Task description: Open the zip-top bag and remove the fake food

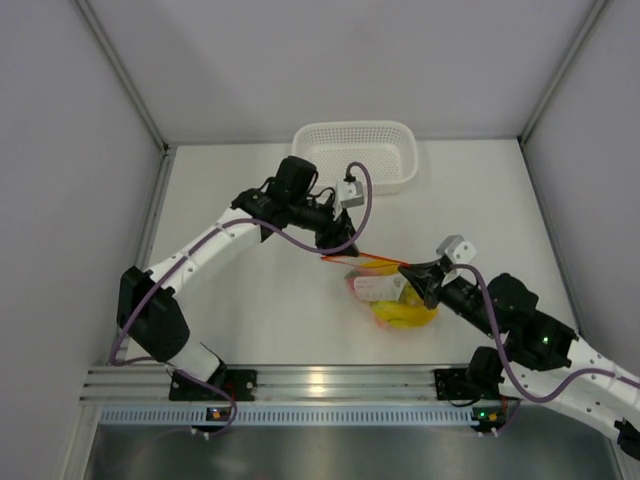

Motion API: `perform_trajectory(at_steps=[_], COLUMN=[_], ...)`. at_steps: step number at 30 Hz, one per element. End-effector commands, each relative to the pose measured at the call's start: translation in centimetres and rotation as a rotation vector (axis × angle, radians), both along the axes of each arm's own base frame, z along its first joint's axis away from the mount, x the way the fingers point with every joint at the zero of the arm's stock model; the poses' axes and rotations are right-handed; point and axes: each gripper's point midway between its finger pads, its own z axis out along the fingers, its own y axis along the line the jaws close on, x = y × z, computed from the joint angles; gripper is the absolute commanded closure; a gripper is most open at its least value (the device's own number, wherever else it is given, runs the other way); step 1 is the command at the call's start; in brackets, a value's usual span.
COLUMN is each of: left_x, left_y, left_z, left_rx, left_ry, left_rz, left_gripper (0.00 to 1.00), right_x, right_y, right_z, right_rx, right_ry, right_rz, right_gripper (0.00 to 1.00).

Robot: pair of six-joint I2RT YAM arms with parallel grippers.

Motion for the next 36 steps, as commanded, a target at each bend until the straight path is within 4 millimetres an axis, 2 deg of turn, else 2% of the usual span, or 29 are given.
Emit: perform_trajectory(at_steps=[1, 5, 12, 18, 20, 23, 24, 27, 28, 31, 33, 34, 36], left_x=[0.8, -0.4, -2.3, -2.9, -3.0, -2.6, -2.4, -0.9, 0.3, 1.5, 2.7, 2.6, 3.2], left_y=[-1.3, -1.3, -1.2, -1.2, -1.4, -1.7, -1.7, -1.4, -0.9, -0.3, 0.7, 1.2, 2.5], left_z=[3.2, 3.4, 1.5, -0.2, -0.9, -1.3, -1.2, -0.6, -0.3, 1.8, 2.6, 3.8, 4.5], left_rx=[-0.087, -0.111, -0.096, -0.079, -0.063, -0.040, -0.034, 0.003, 0.027, 0.014, 0.023, 0.001, -0.003], left_ry=[-0.063, -0.048, -0.003, 0.052, 0.056, 0.051, 0.045, 0.001, -0.005, 0.007, -0.005, 0.005, -0.010], left_rz=[-0.023, -0.069, -0.115, -0.137, -0.136, -0.112, -0.096, 0.008, 0.100, 0.257, 0.374, 0.425, 0.528], left_gripper=[0.45, 0.46, 0.46, 0.45, 0.52, 0.83, 0.99, 1.00, 1.00, 1.00, 1.00, 1.00, 1.00], right_x=[-0.3, -0.1, 0.2, 0.3, 0.3, 0.4, 0.5, 0.8, 0.9, 1.5, 2.2, 2.4, 3.2], right_y=[0.8, 0.9, 0.7, 0.5, 0.5, 0.7, 0.8, 0.8, 0.7, 0.5, 0.6, 0.4, 0.9], right_z=[2.5, 2.4, 2.8, 3.5, 3.6, 3.3, 3.0, 2.9, 2.9, 2.9, 2.7, 3.1, 2.7], right_rx=[0.058, 0.050, 0.066, 0.092, 0.098, 0.091, 0.084, 0.086, 0.089, 0.094, 0.080, 0.083, 0.045], right_ry=[-0.063, -0.060, -0.063, -0.072, -0.075, -0.067, -0.062, -0.063, -0.065, -0.073, -0.068, -0.070, -0.059], right_rz=[0.051, 0.047, 0.020, 0.010, 0.010, 0.011, 0.011, -0.006, -0.013, -0.047, -0.081, -0.098, -0.120], right_gripper=[1.00, 1.00, 1.00, 1.00, 1.00, 1.00, 1.00, 1.00, 1.00, 1.00, 0.90, 0.90, 0.89])
